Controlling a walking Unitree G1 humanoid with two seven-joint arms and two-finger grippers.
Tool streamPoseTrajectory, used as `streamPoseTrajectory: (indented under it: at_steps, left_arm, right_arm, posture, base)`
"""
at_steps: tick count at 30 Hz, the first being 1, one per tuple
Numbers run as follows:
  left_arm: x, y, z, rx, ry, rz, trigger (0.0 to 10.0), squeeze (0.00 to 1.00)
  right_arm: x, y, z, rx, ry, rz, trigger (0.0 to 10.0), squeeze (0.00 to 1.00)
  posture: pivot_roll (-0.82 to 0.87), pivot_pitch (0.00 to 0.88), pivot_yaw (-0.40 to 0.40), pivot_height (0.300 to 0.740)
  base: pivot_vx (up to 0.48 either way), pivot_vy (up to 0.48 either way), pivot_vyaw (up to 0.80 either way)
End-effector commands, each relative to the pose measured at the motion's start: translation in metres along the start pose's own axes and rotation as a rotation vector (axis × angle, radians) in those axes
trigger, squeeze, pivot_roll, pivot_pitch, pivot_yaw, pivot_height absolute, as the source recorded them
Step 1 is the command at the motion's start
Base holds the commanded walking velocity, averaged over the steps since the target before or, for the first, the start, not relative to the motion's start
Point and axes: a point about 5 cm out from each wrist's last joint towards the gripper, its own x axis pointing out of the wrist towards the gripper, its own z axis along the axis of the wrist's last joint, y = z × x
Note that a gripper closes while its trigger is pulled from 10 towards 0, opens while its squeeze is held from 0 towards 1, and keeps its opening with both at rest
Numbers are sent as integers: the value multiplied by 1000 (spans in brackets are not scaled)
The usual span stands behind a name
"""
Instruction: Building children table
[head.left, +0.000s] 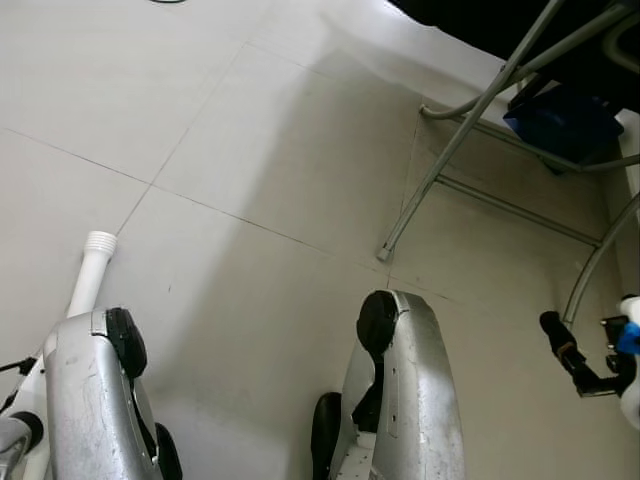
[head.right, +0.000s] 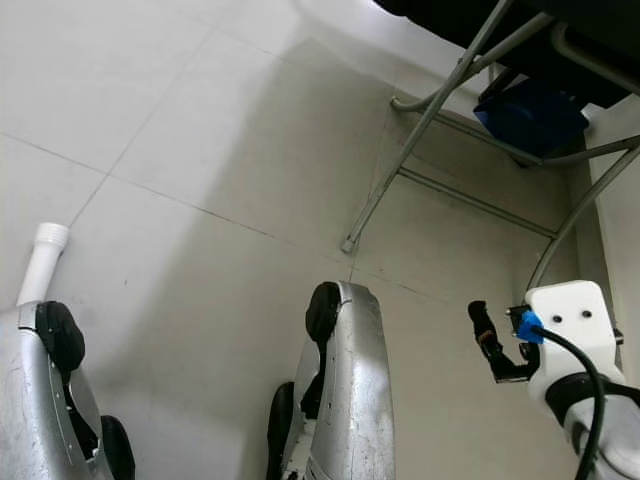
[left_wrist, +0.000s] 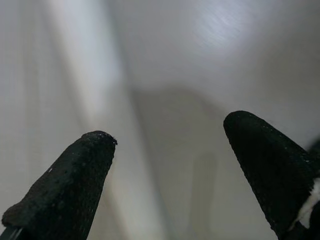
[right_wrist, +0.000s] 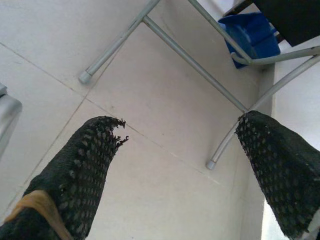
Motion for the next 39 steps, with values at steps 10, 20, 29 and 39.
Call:
streamPoseTrajectory:
  at_steps: [10,20,29,39]
  left_arm:
    - [-6,-34,-45,1,183,-70,10000,0]
    - [-11,-4,-35,19,141,0,10000,0]
    - [-14,5,-30,24,92,50,10000,0]
    - [-21,7,-44,16,133,77,10000,0]
  right_arm:
    - [-2,-5,-1,-10,35,16,10000,0]
    - [2,-3,0,5,33,26,10000,0]
    - [3,2,-1,20,33,31,10000,0]
    - [1,2,-2,29,36,21,10000,0]
  posture:
    - [-305,455,-275,300]
    - [-281,459,-273,300]
    - [-259,461,-259,300]
    - [-260,462,-245,300]
  base:
    - [0,0,0]
    - [0,0,0]
    - [0,0,0]
    - [0,0,0]
